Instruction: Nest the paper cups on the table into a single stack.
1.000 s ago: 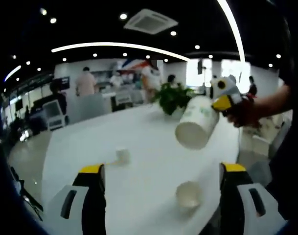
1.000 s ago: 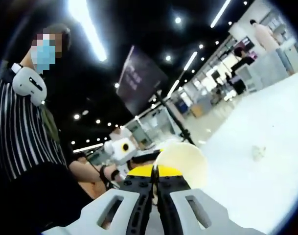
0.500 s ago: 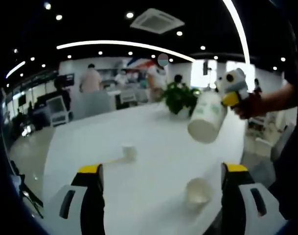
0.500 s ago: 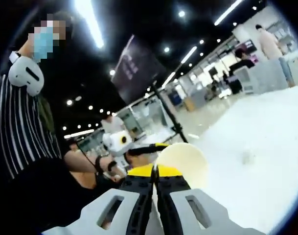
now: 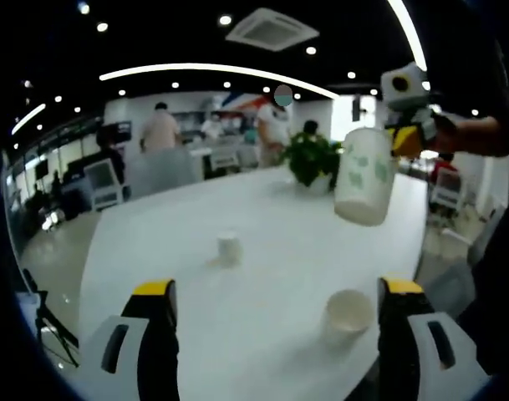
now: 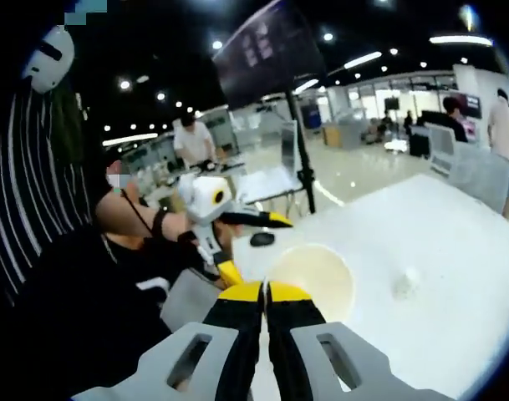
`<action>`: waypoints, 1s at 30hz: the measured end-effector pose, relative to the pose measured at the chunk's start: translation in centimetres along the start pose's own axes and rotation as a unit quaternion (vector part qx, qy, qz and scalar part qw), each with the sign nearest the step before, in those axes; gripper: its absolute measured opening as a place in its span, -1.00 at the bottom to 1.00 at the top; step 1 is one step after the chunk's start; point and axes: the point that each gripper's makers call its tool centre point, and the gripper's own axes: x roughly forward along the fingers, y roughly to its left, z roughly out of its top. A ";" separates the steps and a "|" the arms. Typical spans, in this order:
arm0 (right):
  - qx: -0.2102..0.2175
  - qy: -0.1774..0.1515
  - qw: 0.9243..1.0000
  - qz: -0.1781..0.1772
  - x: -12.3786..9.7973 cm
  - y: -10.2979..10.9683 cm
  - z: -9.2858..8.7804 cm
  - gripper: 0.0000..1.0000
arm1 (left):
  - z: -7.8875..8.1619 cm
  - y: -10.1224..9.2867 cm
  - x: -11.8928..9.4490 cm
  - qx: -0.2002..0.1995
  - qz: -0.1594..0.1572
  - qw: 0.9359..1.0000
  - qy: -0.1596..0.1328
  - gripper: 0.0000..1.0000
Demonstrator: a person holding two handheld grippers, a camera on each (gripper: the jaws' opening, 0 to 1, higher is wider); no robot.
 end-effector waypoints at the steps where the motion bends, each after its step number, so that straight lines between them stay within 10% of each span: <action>1: -0.017 0.015 1.000 -0.003 -0.1 -0.1 0.2 -1.00 | 0.0 0.1 0.0 -0.001 0.001 1.000 0.000 0.97; 7: -0.104 0.077 0.992 -0.006 -0.2 0.2 2.1 -1.00 | -0.8 0.5 -0.1 -0.004 0.002 1.000 0.009 0.97; 20: -0.266 0.166 0.949 0.019 -1.1 3.3 4.2 -1.00 | -1.3 0.6 0.1 -0.002 -0.008 1.000 0.015 0.94; 30: -0.339 0.220 0.914 0.032 0.5 3.2 0.9 -1.00 | -2.2 -0.1 0.3 -0.001 -0.023 0.999 0.027 0.94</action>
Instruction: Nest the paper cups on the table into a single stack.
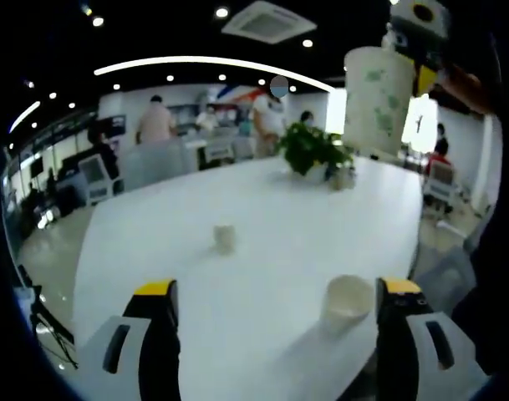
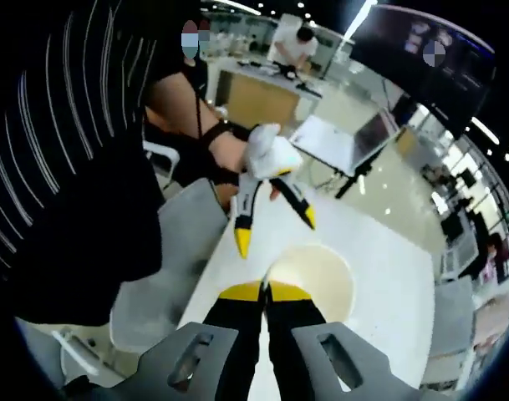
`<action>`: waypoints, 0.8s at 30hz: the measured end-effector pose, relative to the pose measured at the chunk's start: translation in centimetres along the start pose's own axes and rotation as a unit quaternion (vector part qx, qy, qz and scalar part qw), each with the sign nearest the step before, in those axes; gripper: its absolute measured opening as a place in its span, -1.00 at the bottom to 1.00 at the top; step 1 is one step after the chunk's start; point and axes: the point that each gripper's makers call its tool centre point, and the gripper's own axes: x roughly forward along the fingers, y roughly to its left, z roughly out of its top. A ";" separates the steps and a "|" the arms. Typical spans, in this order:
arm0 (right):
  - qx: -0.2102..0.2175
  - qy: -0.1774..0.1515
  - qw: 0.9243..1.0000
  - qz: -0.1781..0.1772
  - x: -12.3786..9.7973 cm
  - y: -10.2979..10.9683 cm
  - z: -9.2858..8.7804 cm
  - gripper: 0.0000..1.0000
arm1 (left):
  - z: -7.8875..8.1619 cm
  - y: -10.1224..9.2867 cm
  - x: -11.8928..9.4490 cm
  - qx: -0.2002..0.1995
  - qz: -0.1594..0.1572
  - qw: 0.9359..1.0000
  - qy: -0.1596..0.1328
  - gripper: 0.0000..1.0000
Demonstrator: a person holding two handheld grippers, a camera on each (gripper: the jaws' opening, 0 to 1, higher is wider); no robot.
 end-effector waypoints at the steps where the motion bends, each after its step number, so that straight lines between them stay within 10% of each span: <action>1: -0.002 0.004 1.000 0.006 0.4 0.3 -0.2 -1.00 | -0.1 0.0 0.0 0.002 -0.001 1.000 0.002 0.94; 24: 0.004 0.011 0.999 0.048 8.3 3.8 -4.0 -1.00 | -1.2 1.2 -0.5 -0.035 0.022 0.999 -0.002 0.91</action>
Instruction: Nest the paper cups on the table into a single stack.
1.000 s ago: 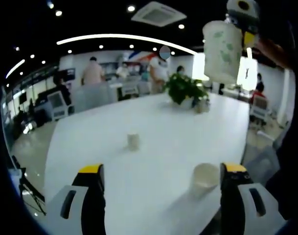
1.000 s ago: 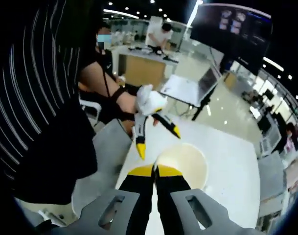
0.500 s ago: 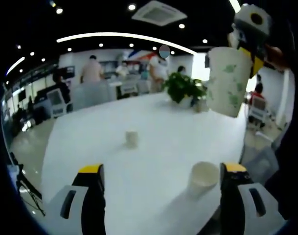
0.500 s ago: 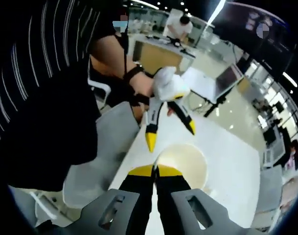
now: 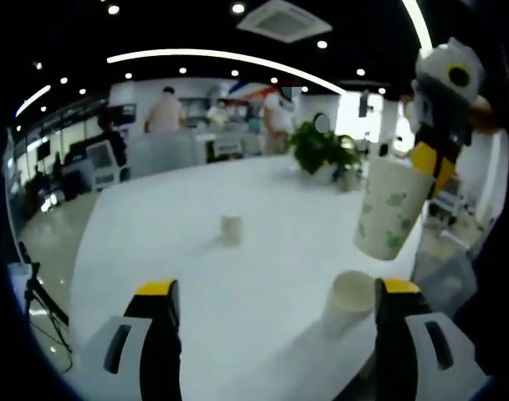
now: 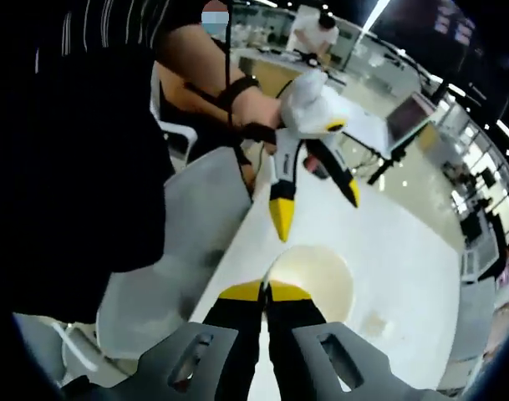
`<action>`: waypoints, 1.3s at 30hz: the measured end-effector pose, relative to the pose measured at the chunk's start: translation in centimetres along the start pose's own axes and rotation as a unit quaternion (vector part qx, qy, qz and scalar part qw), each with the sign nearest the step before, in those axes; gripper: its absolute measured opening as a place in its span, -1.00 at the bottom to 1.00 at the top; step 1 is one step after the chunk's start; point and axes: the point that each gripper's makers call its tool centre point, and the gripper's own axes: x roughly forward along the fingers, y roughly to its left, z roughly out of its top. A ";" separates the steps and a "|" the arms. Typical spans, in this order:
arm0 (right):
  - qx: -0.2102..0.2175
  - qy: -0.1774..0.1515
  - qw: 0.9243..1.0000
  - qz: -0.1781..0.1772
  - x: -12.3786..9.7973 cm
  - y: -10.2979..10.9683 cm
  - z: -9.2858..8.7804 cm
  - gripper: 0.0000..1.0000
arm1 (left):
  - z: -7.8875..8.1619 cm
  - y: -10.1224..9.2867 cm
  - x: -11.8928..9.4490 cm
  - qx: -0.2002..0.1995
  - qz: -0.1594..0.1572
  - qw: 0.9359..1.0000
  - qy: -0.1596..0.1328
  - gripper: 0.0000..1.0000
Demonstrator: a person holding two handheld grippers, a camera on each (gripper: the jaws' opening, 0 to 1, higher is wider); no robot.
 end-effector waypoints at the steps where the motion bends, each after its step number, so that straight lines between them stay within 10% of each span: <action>1: 0.004 0.001 1.000 0.003 0.4 0.1 -0.1 -1.00 | 0.0 0.0 0.0 -0.001 0.000 1.000 0.000 0.91; 39: 0.053 0.061 0.996 0.047 9.6 2.6 -6.7 -1.00 | -1.0 0.7 -1.2 -0.025 0.013 1.000 0.000 0.89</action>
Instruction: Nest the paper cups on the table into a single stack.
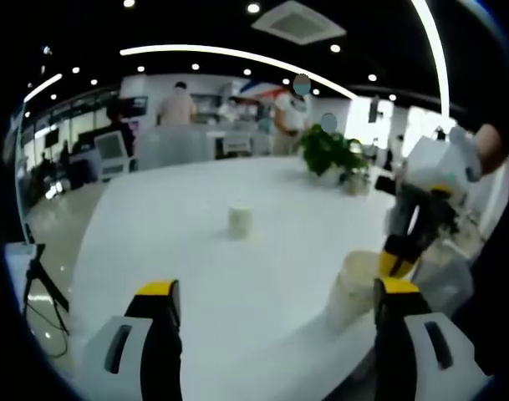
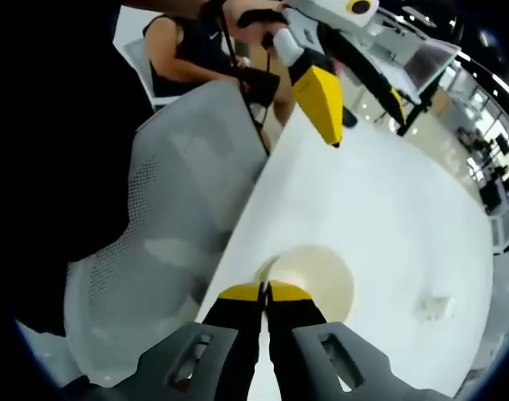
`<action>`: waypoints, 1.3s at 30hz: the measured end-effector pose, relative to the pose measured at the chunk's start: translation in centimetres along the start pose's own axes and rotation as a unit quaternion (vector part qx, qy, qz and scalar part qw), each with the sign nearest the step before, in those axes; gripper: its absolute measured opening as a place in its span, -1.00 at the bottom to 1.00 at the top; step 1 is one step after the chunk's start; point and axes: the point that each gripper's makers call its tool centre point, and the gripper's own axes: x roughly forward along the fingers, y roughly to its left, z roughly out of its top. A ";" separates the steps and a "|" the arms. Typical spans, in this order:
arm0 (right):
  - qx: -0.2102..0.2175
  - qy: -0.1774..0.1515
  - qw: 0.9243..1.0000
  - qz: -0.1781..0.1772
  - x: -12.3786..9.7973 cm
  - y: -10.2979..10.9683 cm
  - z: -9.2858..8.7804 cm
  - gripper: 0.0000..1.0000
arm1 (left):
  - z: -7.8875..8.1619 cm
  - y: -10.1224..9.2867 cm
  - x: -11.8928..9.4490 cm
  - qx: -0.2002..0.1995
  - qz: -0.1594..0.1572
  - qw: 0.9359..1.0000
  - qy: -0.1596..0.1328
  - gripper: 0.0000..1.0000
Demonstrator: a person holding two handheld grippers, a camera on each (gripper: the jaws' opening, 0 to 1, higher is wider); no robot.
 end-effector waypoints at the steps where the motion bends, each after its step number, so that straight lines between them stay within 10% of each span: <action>1: 0.001 -0.001 1.000 0.001 0.2 0.0 0.0 -1.00 | 0.0 0.0 0.0 -0.002 -0.001 1.000 0.001 0.89; 39: 0.027 -0.020 0.999 0.013 1.0 0.1 -0.9 -0.69 | -0.3 0.8 -0.1 -0.015 0.002 1.000 -0.002 0.84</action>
